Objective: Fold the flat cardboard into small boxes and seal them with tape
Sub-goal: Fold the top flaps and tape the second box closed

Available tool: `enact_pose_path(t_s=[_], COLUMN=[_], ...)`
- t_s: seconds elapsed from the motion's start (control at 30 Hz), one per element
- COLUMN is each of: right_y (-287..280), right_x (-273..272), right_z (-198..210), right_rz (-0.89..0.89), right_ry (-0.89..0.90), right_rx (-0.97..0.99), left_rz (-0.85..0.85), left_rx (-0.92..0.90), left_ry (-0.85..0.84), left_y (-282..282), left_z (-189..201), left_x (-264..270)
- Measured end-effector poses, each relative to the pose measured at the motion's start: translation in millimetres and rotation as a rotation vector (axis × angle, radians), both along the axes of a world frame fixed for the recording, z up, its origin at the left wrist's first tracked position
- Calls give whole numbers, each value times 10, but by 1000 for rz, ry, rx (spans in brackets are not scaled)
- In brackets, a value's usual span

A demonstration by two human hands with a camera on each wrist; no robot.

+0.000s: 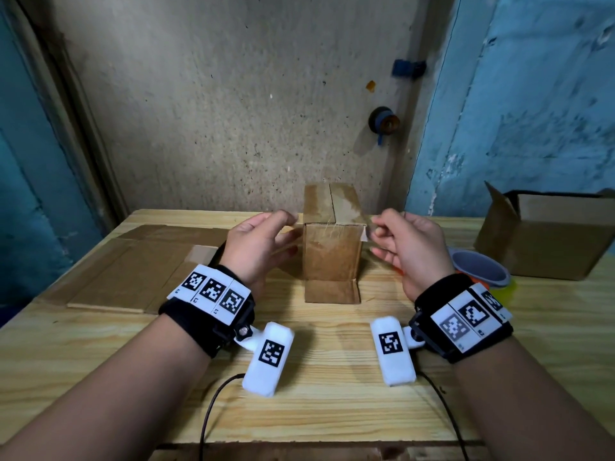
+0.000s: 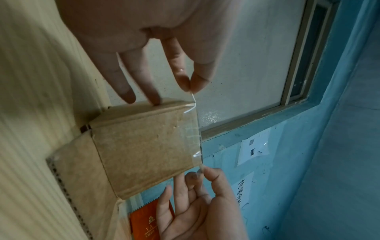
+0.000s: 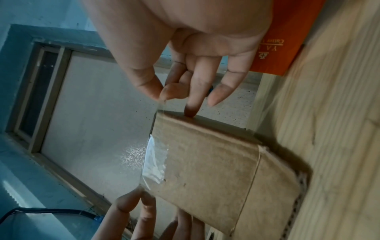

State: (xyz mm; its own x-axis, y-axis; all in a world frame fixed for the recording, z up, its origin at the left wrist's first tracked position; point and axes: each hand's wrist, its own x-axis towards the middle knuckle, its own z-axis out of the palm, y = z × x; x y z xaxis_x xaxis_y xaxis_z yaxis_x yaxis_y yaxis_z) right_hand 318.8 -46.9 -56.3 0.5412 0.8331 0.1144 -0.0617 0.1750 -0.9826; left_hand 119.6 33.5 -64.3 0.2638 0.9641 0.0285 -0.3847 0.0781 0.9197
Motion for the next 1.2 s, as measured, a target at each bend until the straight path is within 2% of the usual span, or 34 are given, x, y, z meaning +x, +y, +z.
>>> enact_pose_path(t_s=[0.13, 0.37, 0.6, 0.97, 1.2], right_y=[-15, -35, -33, -51, -67], right_x=[27, 16, 17, 11, -4], right_z=[-12, -8, -17, 0, 46], right_rz=[27, 69, 35, 12, -9], right_ry=[13, 4, 5, 1, -37], right_rx=[3, 20, 9, -124, -193], left_rz=[-69, -77, -147, -183, -227], left_rx=[-25, -75, -152, -136, -238], left_ry=[30, 11, 23, 66, -60], left_y=[30, 81, 71, 84, 100], left_z=[-12, -64, -44, -82, -84], left_x=[-33, -18, 17, 63, 87])
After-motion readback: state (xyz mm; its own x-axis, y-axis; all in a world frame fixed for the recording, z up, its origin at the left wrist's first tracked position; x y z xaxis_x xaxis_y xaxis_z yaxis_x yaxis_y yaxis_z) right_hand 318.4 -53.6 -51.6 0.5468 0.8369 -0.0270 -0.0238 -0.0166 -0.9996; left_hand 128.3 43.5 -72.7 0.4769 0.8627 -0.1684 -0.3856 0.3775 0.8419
